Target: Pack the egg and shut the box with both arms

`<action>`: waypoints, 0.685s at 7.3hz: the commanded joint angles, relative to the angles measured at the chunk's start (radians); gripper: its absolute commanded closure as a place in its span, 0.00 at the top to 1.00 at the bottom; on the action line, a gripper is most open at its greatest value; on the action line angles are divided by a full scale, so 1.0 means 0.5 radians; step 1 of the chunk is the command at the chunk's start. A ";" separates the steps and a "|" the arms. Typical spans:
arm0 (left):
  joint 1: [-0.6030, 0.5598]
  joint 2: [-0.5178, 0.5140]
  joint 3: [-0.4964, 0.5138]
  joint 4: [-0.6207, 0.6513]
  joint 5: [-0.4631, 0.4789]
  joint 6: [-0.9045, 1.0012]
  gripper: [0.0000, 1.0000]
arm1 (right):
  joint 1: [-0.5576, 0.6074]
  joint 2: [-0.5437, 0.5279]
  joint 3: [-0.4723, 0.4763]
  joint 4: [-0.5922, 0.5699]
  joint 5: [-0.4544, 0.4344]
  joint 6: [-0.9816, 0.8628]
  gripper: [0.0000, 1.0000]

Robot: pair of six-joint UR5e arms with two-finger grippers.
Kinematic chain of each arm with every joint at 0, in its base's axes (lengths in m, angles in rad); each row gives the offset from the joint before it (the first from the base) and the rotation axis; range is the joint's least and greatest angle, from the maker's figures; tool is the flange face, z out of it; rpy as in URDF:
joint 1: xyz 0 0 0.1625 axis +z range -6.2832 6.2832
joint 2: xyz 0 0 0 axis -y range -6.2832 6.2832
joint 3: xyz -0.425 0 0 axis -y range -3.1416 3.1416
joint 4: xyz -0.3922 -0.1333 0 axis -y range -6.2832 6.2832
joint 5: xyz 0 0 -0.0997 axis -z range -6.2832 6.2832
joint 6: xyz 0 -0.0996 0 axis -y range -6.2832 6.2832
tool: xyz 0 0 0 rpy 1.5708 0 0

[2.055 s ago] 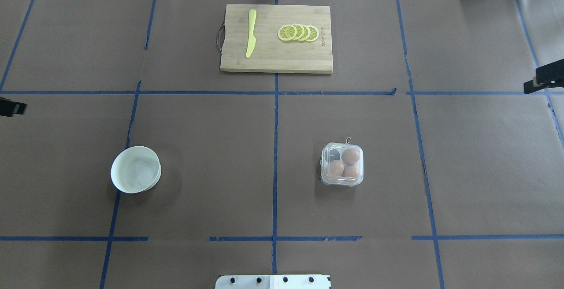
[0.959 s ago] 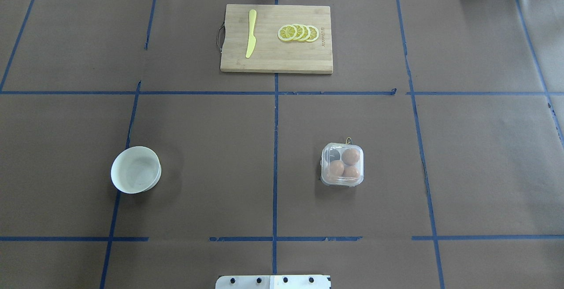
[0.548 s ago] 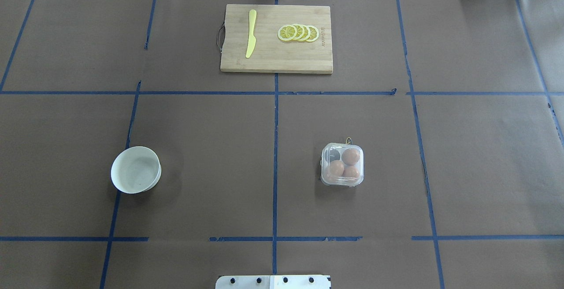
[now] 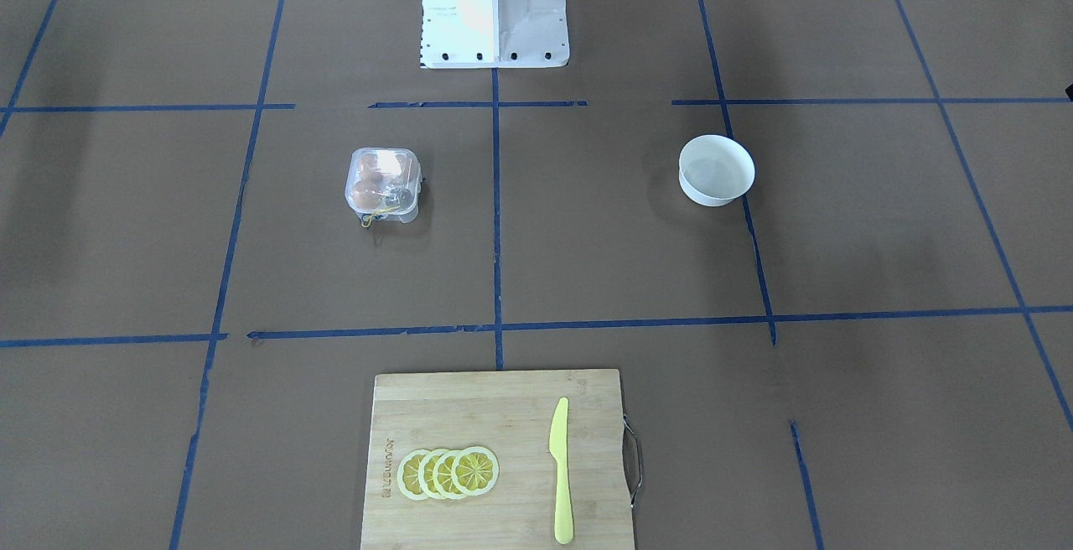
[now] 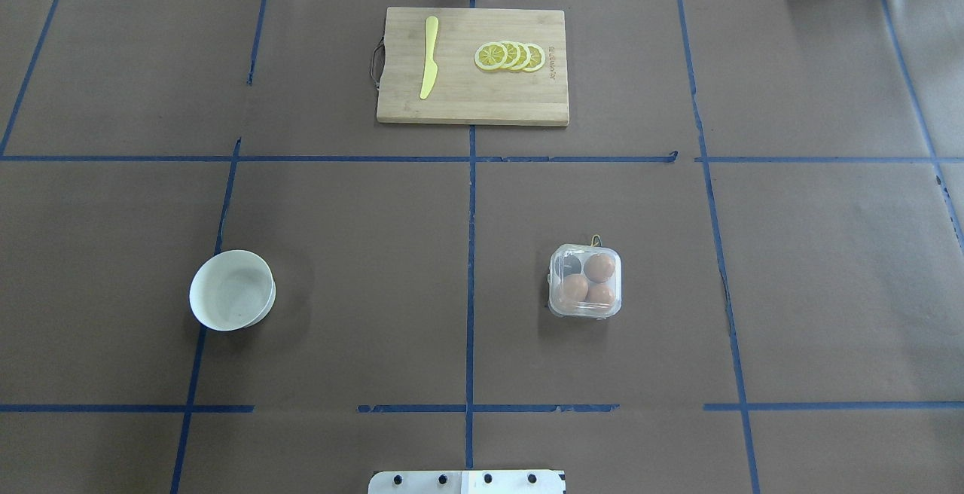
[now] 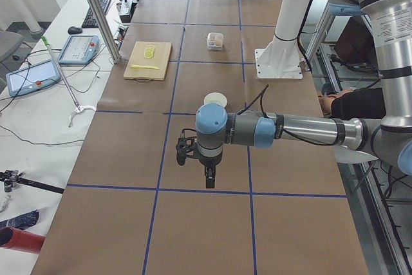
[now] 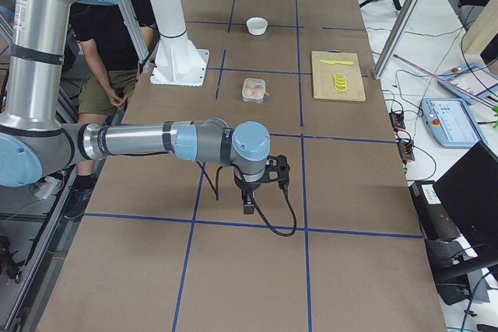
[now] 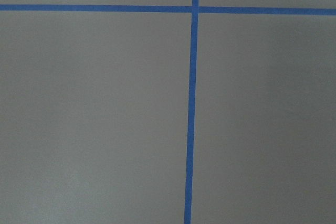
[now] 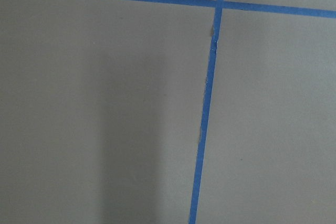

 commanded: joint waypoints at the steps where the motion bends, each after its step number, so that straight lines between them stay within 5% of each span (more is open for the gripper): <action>1: -0.004 -0.049 0.009 -0.006 -0.013 -0.009 1.00 | -0.008 0.000 -0.003 -0.001 0.019 0.005 1.00; 5: -0.020 -0.239 0.074 0.043 -0.001 0.006 1.00 | -0.011 0.000 -0.003 -0.001 0.053 0.009 1.00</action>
